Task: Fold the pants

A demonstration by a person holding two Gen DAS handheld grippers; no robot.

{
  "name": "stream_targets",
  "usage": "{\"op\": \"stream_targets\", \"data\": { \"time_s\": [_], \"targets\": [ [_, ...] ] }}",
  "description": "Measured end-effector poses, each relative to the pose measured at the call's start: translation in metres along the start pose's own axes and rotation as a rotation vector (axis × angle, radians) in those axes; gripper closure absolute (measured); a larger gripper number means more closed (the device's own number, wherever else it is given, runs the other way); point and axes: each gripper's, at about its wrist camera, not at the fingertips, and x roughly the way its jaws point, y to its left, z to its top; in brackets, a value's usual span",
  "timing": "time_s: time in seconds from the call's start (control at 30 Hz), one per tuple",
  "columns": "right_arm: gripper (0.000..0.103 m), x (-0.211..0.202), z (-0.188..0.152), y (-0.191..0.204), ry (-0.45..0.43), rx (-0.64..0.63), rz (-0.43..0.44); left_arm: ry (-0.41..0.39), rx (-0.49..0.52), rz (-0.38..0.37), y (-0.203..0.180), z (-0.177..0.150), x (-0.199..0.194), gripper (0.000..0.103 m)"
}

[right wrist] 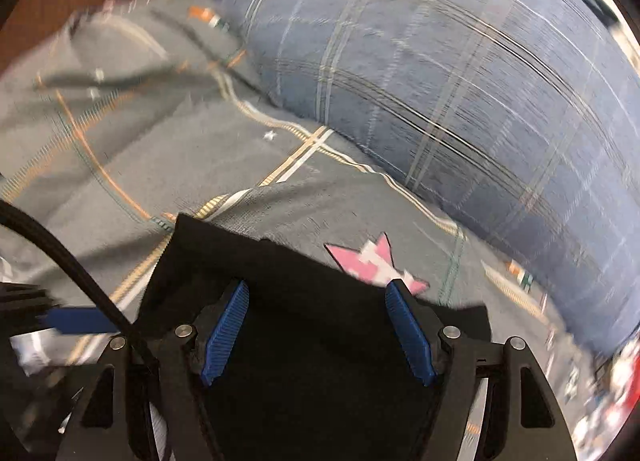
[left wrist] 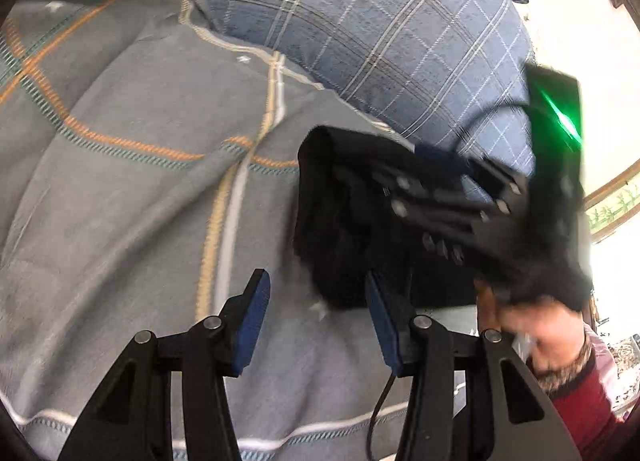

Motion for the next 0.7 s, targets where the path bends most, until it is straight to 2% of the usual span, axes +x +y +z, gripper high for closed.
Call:
{"op": "stream_targets", "data": {
  "time_s": [0.1,0.17,0.3,0.37,0.43,0.5,0.57,0.63,0.7],
  "targets": [
    [0.015,0.011,0.008,-0.002,0.028,0.013,0.029,-0.010,-0.038,-0.023,0.010,-0.006,-0.013,0.055],
    [0.017,0.003,0.010,-0.012,0.028,0.034,0.059,-0.033,-0.048,-0.027,0.015,-0.009,-0.025,0.055],
    [0.019,-0.042,0.005,-0.032,-0.103,0.153,0.092,-0.087,-0.071,-0.008,0.023,-0.011,-0.044,0.055],
    [0.019,-0.055,-0.001,-0.031,-0.128,0.176,0.120,-0.106,-0.092,-0.002,0.028,-0.009,-0.048,0.055],
    [0.021,-0.061,-0.008,-0.030,-0.140,0.179,0.094,-0.114,-0.104,0.013,0.030,-0.010,-0.051,0.055],
    [0.021,-0.063,-0.023,-0.039,-0.155,0.214,0.026,-0.114,-0.106,0.024,0.025,-0.009,-0.052,0.055],
    [0.023,-0.064,-0.040,-0.055,-0.154,0.288,0.005,-0.117,-0.086,0.013,0.017,-0.002,-0.052,0.055],
    [0.027,-0.067,-0.062,-0.081,-0.152,0.410,0.010,-0.120,-0.044,-0.004,-0.002,0.009,-0.052,0.055],
    [0.027,-0.073,-0.086,-0.106,-0.170,0.535,0.049,-0.119,-0.009,-0.028,-0.022,0.023,-0.047,0.051]
  ]
}}
